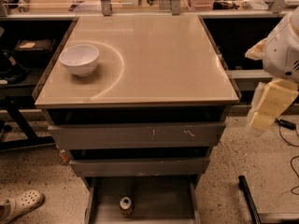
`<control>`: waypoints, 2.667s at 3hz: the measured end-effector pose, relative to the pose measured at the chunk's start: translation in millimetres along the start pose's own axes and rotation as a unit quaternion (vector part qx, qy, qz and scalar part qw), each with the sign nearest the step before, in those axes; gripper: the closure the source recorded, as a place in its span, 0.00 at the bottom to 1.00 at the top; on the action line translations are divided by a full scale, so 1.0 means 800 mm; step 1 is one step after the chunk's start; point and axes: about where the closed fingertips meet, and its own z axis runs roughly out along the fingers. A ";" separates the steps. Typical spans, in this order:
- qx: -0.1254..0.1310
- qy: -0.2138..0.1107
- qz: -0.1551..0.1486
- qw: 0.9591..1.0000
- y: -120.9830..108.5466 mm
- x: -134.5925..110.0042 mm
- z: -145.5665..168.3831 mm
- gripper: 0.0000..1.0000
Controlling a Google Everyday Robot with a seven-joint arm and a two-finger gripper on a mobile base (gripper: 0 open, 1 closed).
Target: Pick orange can from bottom drawer and place on counter
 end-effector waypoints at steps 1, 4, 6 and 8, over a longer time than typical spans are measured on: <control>-0.028 -0.028 -0.033 0.999 0.042 -0.027 0.062 0.00; -0.057 -0.029 -0.077 0.995 0.105 -0.064 0.275 0.00; -0.078 -0.044 -0.066 0.994 0.120 -0.069 0.315 0.00; -0.069 -0.027 -0.041 0.996 0.142 -0.078 0.451 0.00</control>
Offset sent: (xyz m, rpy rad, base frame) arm -0.0266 0.1188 -0.2194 0.0967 0.1179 0.2766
